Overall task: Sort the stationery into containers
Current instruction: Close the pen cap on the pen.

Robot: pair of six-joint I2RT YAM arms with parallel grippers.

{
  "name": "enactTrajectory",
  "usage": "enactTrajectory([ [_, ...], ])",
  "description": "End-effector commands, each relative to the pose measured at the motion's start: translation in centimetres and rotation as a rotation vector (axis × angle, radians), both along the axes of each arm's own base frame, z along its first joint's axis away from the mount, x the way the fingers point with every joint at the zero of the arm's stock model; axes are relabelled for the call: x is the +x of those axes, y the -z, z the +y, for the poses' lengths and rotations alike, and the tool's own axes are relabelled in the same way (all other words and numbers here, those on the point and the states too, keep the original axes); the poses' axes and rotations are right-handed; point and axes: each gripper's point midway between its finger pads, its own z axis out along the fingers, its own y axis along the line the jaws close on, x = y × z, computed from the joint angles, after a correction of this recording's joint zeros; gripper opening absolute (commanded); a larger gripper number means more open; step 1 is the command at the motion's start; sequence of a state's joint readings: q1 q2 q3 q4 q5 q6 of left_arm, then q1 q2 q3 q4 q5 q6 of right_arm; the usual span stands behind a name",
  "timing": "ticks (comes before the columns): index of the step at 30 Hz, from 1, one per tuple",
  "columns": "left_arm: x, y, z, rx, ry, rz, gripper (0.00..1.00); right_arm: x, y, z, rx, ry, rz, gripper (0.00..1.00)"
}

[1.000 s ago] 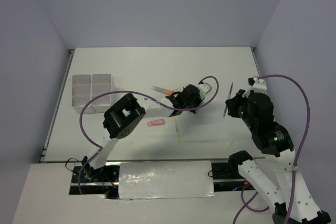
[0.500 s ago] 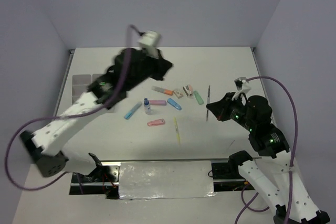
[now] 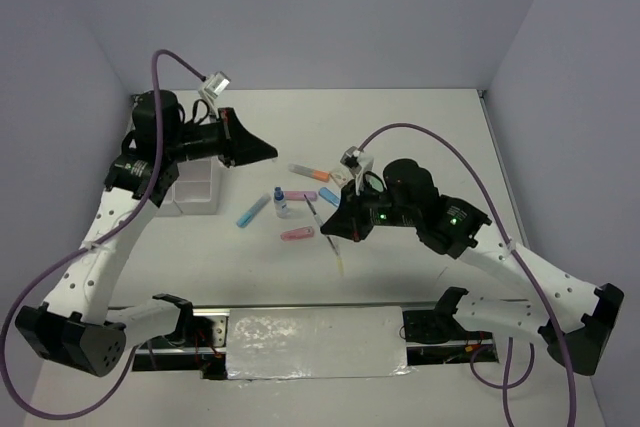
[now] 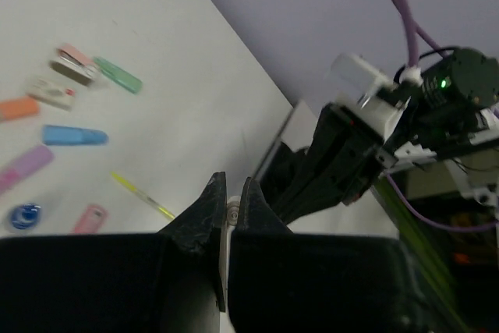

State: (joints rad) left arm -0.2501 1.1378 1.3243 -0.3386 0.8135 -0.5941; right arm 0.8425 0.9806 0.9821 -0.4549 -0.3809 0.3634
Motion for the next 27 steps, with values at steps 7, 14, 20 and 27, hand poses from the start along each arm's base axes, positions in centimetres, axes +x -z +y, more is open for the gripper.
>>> enactTrajectory([
  [7, -6.5, -4.5, -0.6, -0.178, 0.238, -0.140, 0.00, -0.4, -7.4, 1.7, 0.288, 0.027, -0.111, 0.00],
  [14, -7.1, -4.5, -0.5, -0.185, 0.238, -0.180, 0.00, -1.6, -8.1, 2.7, 0.329, -0.016, -0.090, 0.00],
  [20, -6.9, -3.4, -0.7, -0.125, 0.264, -0.190, 0.00, -2.1, -7.6, 3.9, 0.237, -0.059, -0.116, 0.00],
  [27, -6.3, -1.4, -0.6, -0.059, 0.263, -0.134, 0.00, -1.2, -5.9, 2.8, 0.097, -0.039, -0.172, 0.00],
])
